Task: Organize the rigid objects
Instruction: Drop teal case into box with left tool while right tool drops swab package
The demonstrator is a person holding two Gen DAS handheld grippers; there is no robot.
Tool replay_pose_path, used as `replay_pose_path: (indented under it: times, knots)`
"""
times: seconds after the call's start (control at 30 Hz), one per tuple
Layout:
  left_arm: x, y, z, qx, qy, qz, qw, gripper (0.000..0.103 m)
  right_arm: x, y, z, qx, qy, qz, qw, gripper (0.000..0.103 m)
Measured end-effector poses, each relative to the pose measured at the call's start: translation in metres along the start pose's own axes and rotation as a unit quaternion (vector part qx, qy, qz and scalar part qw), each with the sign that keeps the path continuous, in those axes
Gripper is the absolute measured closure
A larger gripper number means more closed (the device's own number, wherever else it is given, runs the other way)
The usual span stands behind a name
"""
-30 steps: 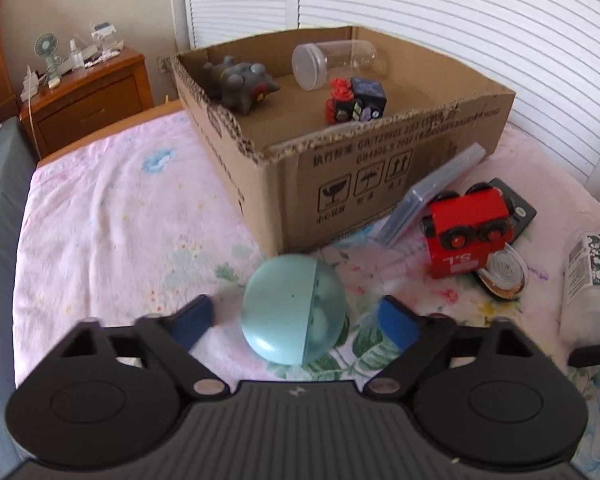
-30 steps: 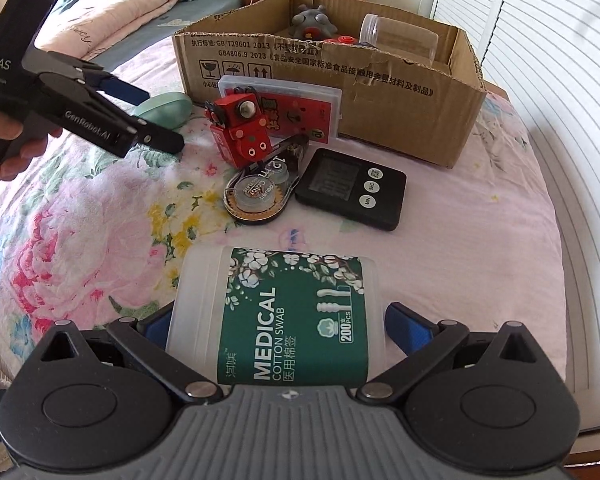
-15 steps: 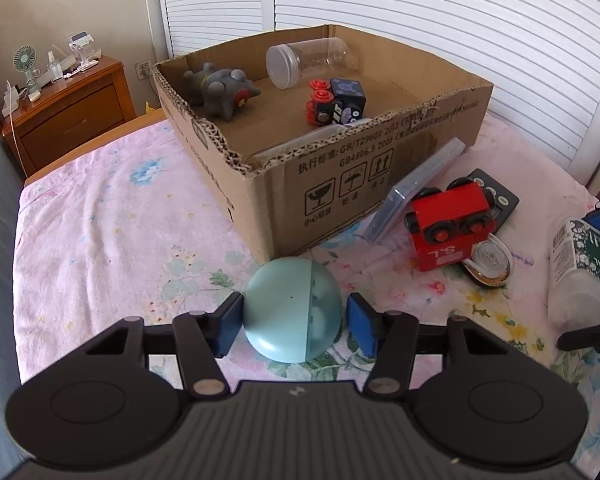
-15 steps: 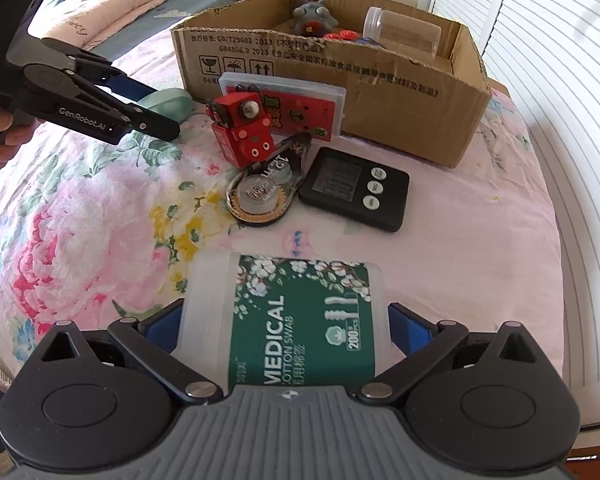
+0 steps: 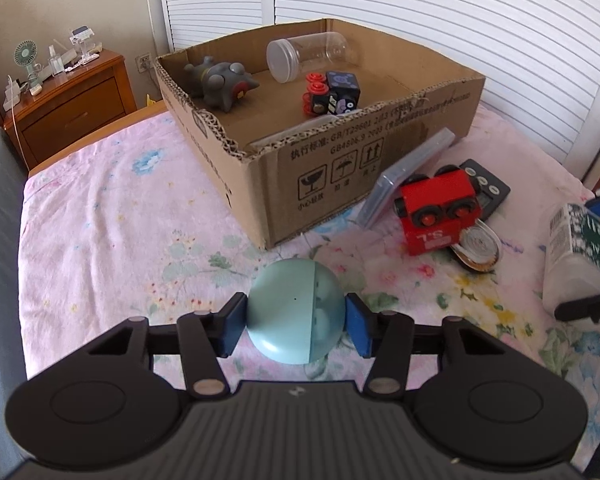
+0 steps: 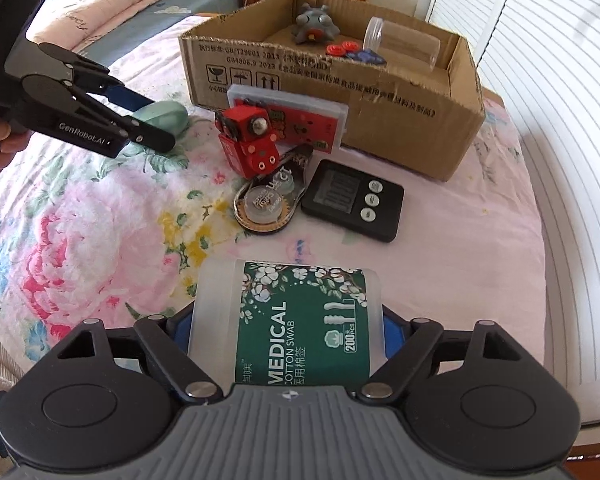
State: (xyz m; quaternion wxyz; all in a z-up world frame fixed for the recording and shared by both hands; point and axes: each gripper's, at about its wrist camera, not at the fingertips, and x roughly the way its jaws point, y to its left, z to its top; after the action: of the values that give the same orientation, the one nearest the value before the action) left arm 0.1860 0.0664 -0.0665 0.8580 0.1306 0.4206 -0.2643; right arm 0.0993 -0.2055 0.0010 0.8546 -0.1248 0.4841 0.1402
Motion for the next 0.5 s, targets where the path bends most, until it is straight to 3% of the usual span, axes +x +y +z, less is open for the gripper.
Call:
replay_pose_path:
  times: [0.5]
  knots:
    - [-0.048, -0.016, 0.015, 0.018, -0.007, -0.013, 0.9997, 0.051, -0.031, -0.01, 0.016, -0.024, -0.04, 0.023, 0.999, 0.016]
